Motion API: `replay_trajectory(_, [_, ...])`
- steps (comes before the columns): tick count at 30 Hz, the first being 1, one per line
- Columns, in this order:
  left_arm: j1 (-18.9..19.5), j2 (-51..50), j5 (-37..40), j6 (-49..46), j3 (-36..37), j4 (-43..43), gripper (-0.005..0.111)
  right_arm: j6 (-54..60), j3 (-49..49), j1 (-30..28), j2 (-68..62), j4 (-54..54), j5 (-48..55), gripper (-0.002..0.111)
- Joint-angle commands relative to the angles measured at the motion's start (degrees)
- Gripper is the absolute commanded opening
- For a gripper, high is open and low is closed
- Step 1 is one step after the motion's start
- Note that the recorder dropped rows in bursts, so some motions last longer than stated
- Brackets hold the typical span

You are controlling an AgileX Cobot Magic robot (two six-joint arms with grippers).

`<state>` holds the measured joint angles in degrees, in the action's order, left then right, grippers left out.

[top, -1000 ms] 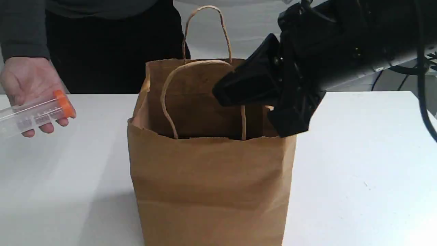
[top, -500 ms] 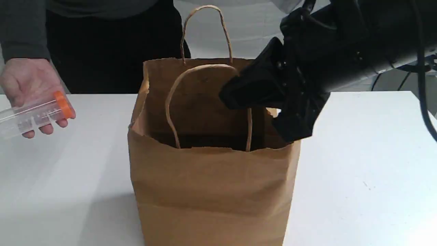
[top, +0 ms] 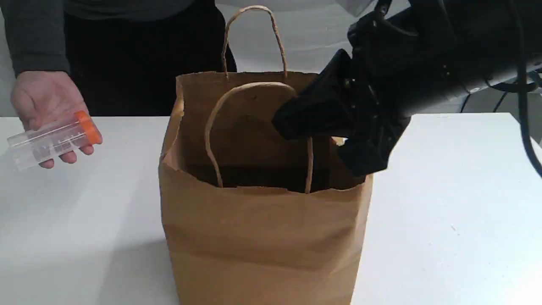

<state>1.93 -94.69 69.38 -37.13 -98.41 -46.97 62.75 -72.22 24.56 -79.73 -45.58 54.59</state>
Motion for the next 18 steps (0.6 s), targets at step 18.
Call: replay_trajectory(18, [-10.62, -7.92, -0.63, -20.23, -2.54, 4.8, 0.044, -4.44, -0.24, 0.06, 0.16, 0.46, 2.99, 0.0])
